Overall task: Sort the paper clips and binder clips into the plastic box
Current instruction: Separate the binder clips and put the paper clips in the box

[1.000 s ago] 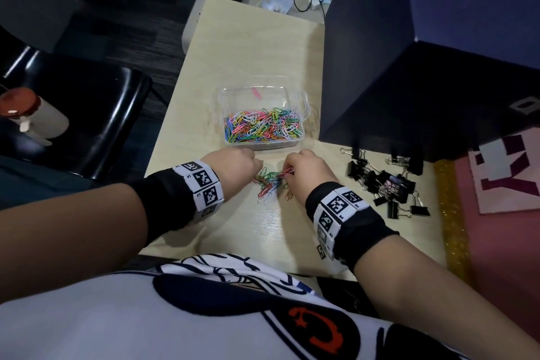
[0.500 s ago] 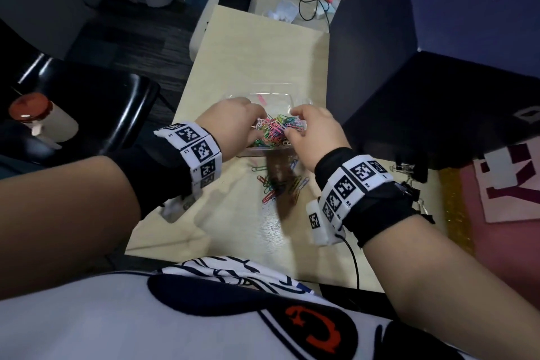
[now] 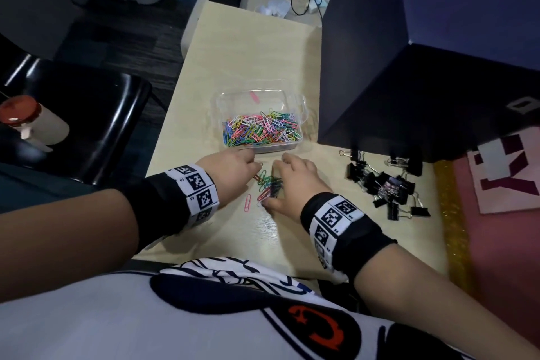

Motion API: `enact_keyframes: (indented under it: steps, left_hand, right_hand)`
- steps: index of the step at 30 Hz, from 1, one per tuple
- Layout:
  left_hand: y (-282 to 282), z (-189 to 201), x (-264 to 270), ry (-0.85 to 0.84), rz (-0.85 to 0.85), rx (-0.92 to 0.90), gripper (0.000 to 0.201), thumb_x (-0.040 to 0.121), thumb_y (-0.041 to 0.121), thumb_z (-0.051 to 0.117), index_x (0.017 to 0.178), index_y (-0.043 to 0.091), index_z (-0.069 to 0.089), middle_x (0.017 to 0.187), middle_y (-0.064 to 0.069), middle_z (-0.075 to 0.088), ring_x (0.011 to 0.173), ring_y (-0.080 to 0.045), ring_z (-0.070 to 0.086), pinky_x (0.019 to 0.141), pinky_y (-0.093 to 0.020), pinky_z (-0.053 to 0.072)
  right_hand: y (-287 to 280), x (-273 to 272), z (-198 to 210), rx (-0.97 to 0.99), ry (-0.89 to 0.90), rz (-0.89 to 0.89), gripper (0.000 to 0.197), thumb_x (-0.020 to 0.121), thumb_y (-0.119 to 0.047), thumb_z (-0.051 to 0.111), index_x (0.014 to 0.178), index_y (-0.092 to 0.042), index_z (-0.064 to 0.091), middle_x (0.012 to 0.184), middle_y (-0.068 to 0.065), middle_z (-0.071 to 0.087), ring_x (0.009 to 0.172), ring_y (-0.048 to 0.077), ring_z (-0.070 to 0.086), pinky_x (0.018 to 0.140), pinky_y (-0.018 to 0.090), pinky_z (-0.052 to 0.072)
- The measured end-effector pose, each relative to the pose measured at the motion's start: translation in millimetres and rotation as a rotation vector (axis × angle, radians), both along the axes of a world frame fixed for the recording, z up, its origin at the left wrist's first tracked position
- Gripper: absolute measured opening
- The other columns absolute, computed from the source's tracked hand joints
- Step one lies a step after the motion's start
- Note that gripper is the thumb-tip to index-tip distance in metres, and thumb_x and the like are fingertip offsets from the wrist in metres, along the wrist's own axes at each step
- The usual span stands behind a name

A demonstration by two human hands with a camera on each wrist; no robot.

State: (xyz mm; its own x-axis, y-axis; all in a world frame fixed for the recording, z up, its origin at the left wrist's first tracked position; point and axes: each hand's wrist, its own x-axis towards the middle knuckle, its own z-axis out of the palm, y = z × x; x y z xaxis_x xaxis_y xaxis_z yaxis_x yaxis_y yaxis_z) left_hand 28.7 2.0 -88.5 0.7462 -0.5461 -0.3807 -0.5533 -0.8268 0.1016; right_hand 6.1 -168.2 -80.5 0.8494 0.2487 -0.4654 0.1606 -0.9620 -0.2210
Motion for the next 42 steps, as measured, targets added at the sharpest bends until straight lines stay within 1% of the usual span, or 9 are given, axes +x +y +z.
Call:
enact_keyframes:
  steps: [7,11,16,21,25,28,33,38,42]
  left_hand:
    - [2.1,3.2,2.4,-0.047,-0.008,0.066,0.017,0.093,0.014,0.048,0.108,0.014,0.056,0.11,-0.004,0.053,0.099,-0.024,0.057,0.078,-0.033,0.045]
    - [1.0,3.8,3.4,-0.019,0.013,0.089,0.016,0.089,0.011,0.05,0.104,0.013,0.056,0.105,-0.007,0.054,0.094,-0.028,0.059,0.074,-0.036,0.047]
    - [-1.7,0.2,4.2,-0.009,0.063,0.079,0.015,0.091,0.013,0.05,0.105,0.013,0.054,0.104,-0.008,0.056,0.094,-0.03,0.06,0.07,-0.035,0.045]
    - [-3.7,2.3,6.5,0.001,0.075,0.133,0.013,0.087,0.01,0.055,0.1,0.014,0.054,0.097,-0.008,0.058,0.087,-0.029,0.061,0.061,-0.031,0.04]
    - [-8.6,5.1,7.5,0.061,0.118,0.113,0.018,0.088,0.007,0.045,0.103,0.009,0.055,0.103,-0.011,0.058,0.092,-0.03,0.06,0.066,-0.033,0.043]
    - [-9.9,8.0,7.6,0.106,0.148,0.094,0.018,0.088,0.007,0.046,0.103,0.01,0.055,0.104,-0.011,0.058,0.093,-0.029,0.059,0.069,-0.032,0.044]
    - [-6.2,8.4,5.7,0.166,0.157,0.083,0.018,0.089,0.011,0.046,0.105,0.012,0.055,0.107,-0.01,0.058,0.096,-0.028,0.058,0.076,-0.035,0.048]
    - [-2.7,27.6,11.3,-0.007,0.191,-0.131,0.018,0.091,0.02,0.047,0.104,0.013,0.058,0.107,-0.008,0.058,0.096,-0.029,0.059,0.078,-0.034,0.046]
    - [2.8,48.3,30.8,-0.122,0.325,-0.318,0.02,0.089,0.023,0.053,0.105,0.014,0.061,0.105,-0.01,0.059,0.098,-0.032,0.059,0.084,-0.038,0.048]
  right_hand:
    - [2.0,1.0,-10.1,0.02,-0.065,0.092,0.034,0.093,-0.014,0.049,0.127,-0.018,0.052,0.129,0.005,0.044,0.117,0.028,0.039,0.095,0.039,0.043]
    - [-4.4,3.0,-10.1,0.014,-0.08,0.078,0.029,0.093,-0.011,0.047,0.12,-0.016,0.056,0.12,0.008,0.047,0.113,0.029,0.043,0.092,0.039,0.045]
    - [-7.5,8.0,-0.9,0.03,-0.008,0.06,0.033,0.089,-0.022,0.057,0.122,-0.018,0.055,0.121,0.006,0.046,0.117,0.027,0.044,0.097,0.037,0.044]
    - [-5.8,12.6,-1.4,-0.015,-0.001,0.082,0.033,0.086,-0.008,0.058,0.118,-0.017,0.057,0.117,0.007,0.048,0.112,0.029,0.049,0.09,0.038,0.047]
    - [-3.6,15.3,-3.6,-0.023,-0.009,0.053,0.026,0.088,-0.006,0.053,0.113,-0.015,0.058,0.112,0.008,0.051,0.106,0.03,0.055,0.085,0.036,0.048]
    - [-4.9,16.2,-3.8,-0.02,-0.006,0.033,0.025,0.09,-0.007,0.052,0.112,-0.016,0.059,0.113,0.007,0.053,0.105,0.029,0.056,0.086,0.034,0.047]
    - [-7.9,23.3,11.6,0.05,-0.039,-0.031,0.017,0.094,-0.021,0.054,0.107,-0.018,0.064,0.11,0.004,0.057,0.101,0.024,0.057,0.088,0.032,0.047]
    - [-6.4,40.6,31.5,0.225,-0.224,-0.168,0.01,0.089,-0.021,0.06,0.097,-0.018,0.067,0.1,0.002,0.061,0.091,0.02,0.06,0.086,0.033,0.05]
    - [-1.0,55.0,42.9,0.33,-0.322,-0.252,0.019,0.088,-0.026,0.063,0.106,-0.022,0.066,0.108,0.002,0.06,0.095,0.019,0.061,0.092,0.032,0.048]
